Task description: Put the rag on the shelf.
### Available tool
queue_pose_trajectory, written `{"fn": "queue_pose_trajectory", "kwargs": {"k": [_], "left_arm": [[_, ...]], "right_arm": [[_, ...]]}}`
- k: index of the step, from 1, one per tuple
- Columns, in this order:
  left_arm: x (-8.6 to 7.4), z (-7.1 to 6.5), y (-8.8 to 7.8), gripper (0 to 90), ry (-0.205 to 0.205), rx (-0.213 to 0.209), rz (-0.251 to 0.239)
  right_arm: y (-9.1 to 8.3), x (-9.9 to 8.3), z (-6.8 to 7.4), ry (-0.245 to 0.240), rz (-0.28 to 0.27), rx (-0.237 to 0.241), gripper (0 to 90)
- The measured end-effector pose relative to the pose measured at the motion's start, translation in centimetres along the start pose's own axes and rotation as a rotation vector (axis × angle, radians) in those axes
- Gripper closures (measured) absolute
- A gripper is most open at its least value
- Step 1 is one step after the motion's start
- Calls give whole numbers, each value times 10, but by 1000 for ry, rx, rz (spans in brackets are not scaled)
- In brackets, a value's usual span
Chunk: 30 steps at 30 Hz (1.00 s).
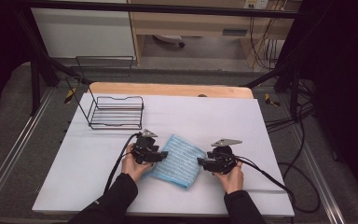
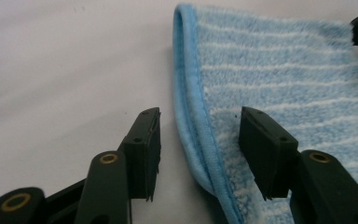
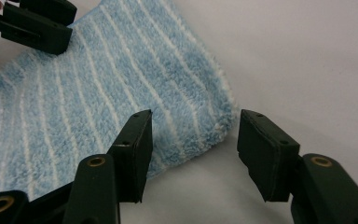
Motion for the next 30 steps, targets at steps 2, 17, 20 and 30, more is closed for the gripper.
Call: {"fn": "queue_pose_trajectory", "kwargs": {"k": [2, 17, 20, 30], "left_arm": [[-2, -3, 3, 564, -5, -17, 6], [-7, -17, 1, 789, 1, -44, 28], [-8, -20, -2, 813, 22, -24, 18], [-23, -27, -22, 821, 37, 13, -13]], "right_arm": [[6, -3, 1, 14, 12, 3, 463], [11, -5, 1, 42, 27, -12, 525], [14, -4, 3, 58, 27, 14, 611], [27, 14, 15, -27, 0, 80, 804]]}}
Point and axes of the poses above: each handheld gripper's, and its own axes: y roughly forward along the jaws, x roughly out of its top, z roughly to its left, the point moved 6 cm from there along y, roughly forward along the jaws, and after that the axes turned 5 degrees about -x, right-handed, at the moved point
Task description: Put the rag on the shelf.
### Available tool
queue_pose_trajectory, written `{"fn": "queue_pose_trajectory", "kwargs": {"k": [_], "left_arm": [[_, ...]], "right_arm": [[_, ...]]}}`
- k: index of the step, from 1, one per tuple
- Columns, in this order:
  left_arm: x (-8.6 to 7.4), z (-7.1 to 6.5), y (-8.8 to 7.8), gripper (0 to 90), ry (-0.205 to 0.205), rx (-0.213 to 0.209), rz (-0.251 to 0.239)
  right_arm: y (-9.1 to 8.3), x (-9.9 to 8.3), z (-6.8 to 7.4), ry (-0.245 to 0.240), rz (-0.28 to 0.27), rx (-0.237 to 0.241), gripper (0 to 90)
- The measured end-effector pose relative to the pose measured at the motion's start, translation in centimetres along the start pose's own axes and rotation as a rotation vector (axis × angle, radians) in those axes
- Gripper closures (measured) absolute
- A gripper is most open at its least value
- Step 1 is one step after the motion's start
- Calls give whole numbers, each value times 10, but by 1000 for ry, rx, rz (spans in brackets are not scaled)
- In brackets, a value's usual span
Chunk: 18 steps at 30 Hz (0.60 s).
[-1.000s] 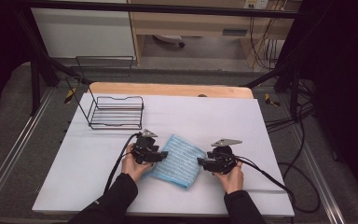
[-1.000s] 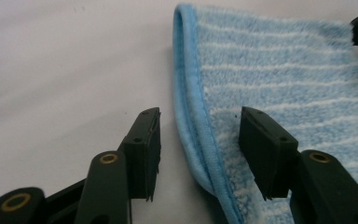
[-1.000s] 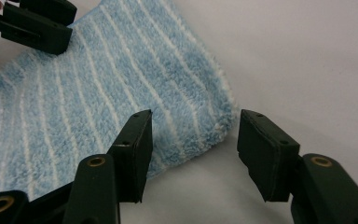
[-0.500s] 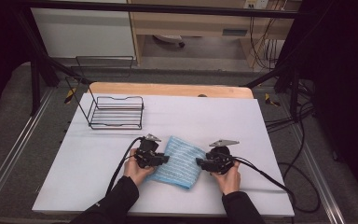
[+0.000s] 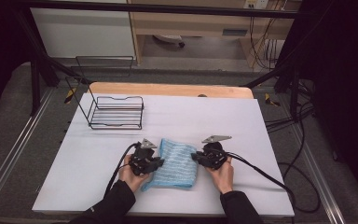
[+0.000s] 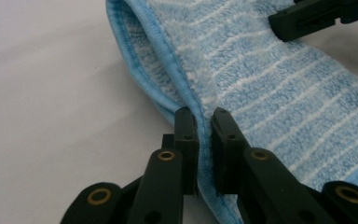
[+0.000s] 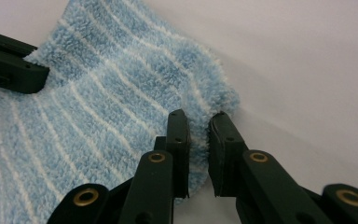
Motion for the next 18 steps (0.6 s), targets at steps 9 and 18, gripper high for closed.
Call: {"fn": "queue_pose_trajectory", "kwargs": {"k": [9, 18], "left_arm": [[-22, 7, -24, 807, -83, 4, -29], [-13, 16, -32, 565, -6, 36, -88]], "right_arm": [[14, 10, 22, -63, -12, 47, 796], [6, 13, 16, -101, -47, 24, 570]]}}
Point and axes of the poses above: each handheld gripper's, and its own axes: y roughly forward along the jaws, x roughly out of its top, z roughly to its left, the point moved 6 cm from there along y, roughly forward along the jaws, and after that the axes turned 5 degrees about -x, right-handed, at the moved point
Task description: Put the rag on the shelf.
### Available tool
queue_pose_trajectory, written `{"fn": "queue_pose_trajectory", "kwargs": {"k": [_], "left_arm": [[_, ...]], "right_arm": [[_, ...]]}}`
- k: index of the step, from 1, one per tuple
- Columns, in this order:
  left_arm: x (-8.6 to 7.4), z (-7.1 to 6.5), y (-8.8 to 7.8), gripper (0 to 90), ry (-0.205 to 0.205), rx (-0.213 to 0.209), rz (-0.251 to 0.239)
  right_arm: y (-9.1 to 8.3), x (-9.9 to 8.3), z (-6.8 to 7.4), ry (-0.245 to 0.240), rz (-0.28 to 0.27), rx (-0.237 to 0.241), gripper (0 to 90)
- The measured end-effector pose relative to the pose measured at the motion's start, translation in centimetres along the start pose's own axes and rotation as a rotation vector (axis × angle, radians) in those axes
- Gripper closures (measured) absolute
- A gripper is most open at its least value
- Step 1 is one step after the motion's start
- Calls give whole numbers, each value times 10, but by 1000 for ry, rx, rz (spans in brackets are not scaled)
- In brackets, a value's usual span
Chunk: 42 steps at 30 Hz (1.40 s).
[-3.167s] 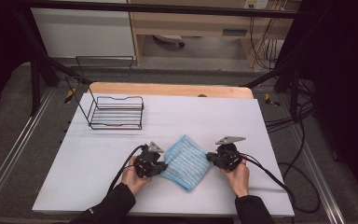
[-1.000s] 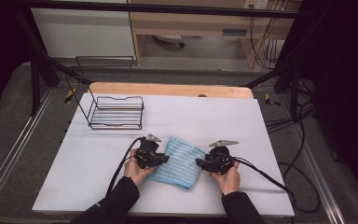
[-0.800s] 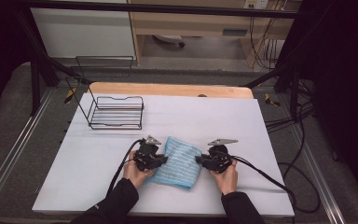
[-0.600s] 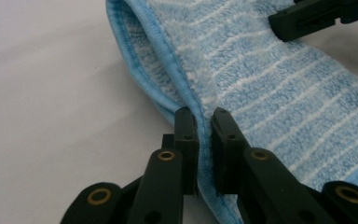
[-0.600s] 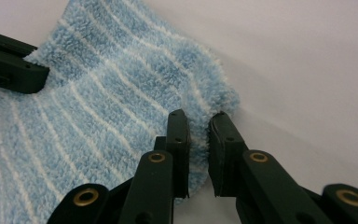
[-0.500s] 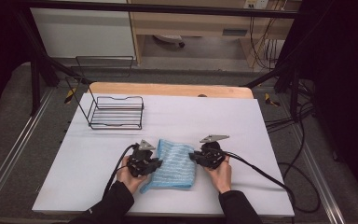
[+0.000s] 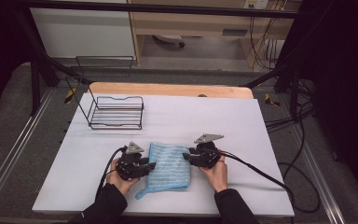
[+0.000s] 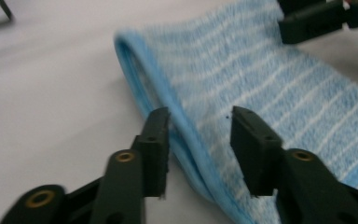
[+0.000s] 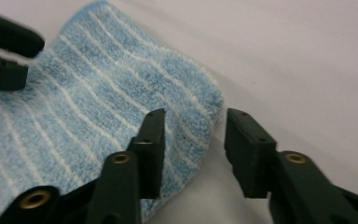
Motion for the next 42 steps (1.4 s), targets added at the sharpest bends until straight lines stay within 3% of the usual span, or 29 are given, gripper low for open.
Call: {"fn": "queue_pose_trajectory", "kwargs": {"k": [3, 4, 6, 8, 12, 19, 29, 32, 38, 42], "left_arm": [[16, 8, -3, 432, 20, 4, -28], [20, 11, -2, 395, 25, 9, -29], [28, 17, 1, 385, 25, 19, -32], [35, 25, 8, 348, 16, 27, -13], [42, 39, 24, 364, -28, 44, 2], [34, 51, 47, 429, -77, 27, 74], [32, 45, 56, 572, -92, 6, 81], [32, 41, 56, 695, -103, -19, 95], [31, 38, 55, 775, -102, -25, 98], [31, 38, 54, 799, -87, -21, 92]], "right_arm": [[-10, 1, -4, 11, -17, 10, 445], [-18, 2, -7, 21, -39, 17, 365], [-22, 1, -8, 36, -44, 21, 325], [-29, -1, -11, 36, -67, 28, 211], [-34, -10, -13, 35, -68, 27, 162], [-31, -15, -14, 41, -49, 28, 150], [-26, -17, -13, 55, -41, 32, 150], [-26, -16, -14, 50, -48, 34, 137], [-26, -13, -16, 60, -57, 40, 136], [-22, -1, -15, 55, -62, 38, 160]]}}
Point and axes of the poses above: each handheld gripper's, and its own axes: y roughly forward along the jaws, x roughly out of its top, z roughly to its left, the point moved 6 cm from there along y, roughly forward along the jaws, and after that the axes turned 5 degrees about -x, right-handed, at the moved point
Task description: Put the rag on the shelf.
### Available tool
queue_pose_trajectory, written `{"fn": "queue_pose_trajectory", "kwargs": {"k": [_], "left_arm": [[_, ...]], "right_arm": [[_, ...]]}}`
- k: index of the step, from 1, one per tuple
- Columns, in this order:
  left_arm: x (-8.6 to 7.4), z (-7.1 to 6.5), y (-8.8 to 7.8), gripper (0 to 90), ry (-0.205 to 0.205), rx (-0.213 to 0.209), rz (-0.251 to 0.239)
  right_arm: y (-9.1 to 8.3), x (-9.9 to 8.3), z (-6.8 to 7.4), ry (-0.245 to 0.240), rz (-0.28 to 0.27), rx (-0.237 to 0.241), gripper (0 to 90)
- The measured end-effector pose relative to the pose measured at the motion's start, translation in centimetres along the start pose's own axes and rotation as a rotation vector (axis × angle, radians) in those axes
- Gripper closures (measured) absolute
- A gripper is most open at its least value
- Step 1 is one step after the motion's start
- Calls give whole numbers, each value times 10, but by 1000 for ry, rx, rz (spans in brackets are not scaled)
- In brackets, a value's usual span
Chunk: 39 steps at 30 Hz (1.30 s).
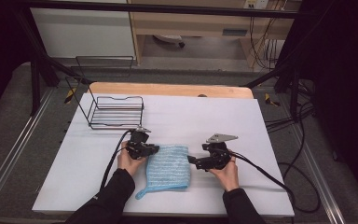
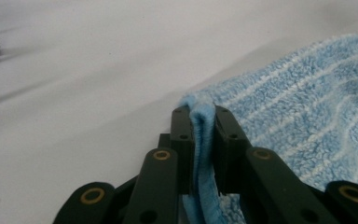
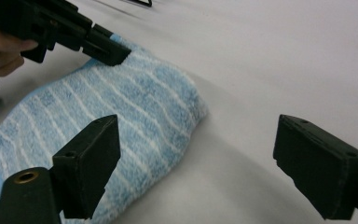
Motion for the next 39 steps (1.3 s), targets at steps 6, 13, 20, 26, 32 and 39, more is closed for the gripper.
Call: {"fn": "queue_pose_trajectory", "kwargs": {"k": [6, 13, 20, 26, 32, 39], "left_arm": [[-2, 1, 1, 798, 5, -5, -18], [-2, 1, 2, 795, 20, -5, -22], [-2, 1, 2, 791, 23, -8, -25], [-2, 3, 1, 793, -1, -29, -23], [-2, 4, 0, 803, -17, -46, -29], [0, 2, -4, 817, -2, -40, -48]], "right_arm": [[18, 11, -2, 10, 13, -13, 322], [40, 7, -13, 49, 90, -53, 550], [44, 4, -11, 84, 123, -15, 684], [46, 3, -10, 115, 147, 17, 757], [46, 3, -9, 133, 153, 27, 805], [43, 5, -8, 130, 138, 24, 823]]}}
Point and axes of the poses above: each handheld gripper's, and its own axes: y roughly forward along the jaws, x roughly out of its top, z roughly to its left, the point moved 6 cm from there along y, roughly forward along the jaws, and after that the axes turned 5 degrees about -x, right-handed, at the moved point
